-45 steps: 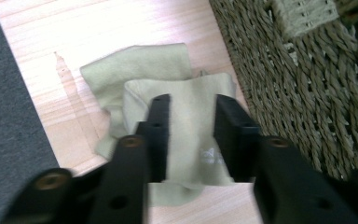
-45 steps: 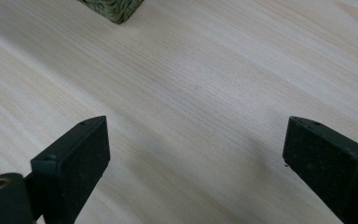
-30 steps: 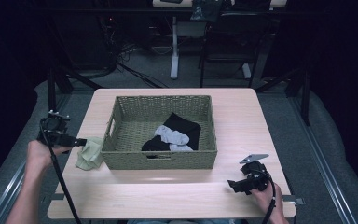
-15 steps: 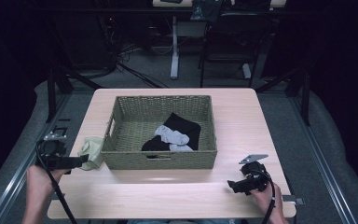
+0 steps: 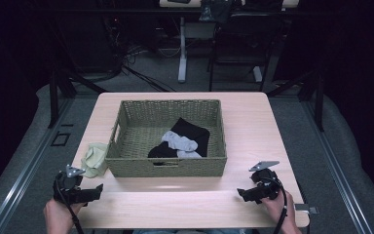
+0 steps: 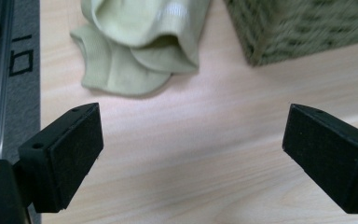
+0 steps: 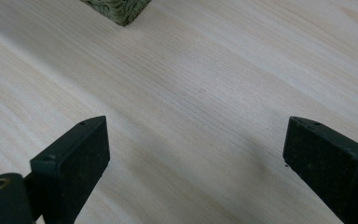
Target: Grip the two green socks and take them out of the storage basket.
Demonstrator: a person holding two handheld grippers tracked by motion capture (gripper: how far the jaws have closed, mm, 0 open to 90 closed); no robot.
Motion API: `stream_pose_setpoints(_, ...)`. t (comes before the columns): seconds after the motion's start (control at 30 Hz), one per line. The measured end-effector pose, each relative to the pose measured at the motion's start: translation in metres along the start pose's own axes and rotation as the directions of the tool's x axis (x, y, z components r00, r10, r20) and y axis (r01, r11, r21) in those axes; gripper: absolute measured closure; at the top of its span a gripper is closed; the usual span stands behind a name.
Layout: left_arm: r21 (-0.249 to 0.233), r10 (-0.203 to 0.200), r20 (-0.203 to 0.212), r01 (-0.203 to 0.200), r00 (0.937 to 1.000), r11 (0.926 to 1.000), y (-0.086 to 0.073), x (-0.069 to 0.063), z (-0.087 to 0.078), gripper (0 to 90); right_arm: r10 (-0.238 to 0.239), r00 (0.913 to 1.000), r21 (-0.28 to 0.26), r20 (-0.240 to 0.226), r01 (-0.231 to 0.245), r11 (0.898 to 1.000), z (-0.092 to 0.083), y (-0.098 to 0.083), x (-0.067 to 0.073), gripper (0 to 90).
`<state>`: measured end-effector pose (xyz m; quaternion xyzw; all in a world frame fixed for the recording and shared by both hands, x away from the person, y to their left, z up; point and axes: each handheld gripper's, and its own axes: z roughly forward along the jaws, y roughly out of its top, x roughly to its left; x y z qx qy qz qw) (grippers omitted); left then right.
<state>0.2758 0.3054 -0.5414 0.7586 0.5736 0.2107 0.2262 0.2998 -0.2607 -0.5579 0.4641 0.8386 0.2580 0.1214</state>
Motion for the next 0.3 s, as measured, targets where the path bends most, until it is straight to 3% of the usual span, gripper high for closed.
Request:
stream_pose_setpoints(0.13, 0.009, -0.008, 0.012, 0.007, 0.9999, 0.9999, -0.0014, 0.0004, 0.0062, 4.9, -0.005, 1.0, -0.003, -0.003, 0.005, 1.0, -0.0007, 0.0006, 0.0007, 6.6)
stream_pose_setpoints(0.3, -0.015, -0.023, 0.001, 0.023, 0.9997, 0.9996, 0.0025, 0.007, 0.0088, 4.3, -0.003, 1.0, -0.003, -0.007, 0.003, 1.0, 0.0001, 0.0003, 0.0003, 6.6)
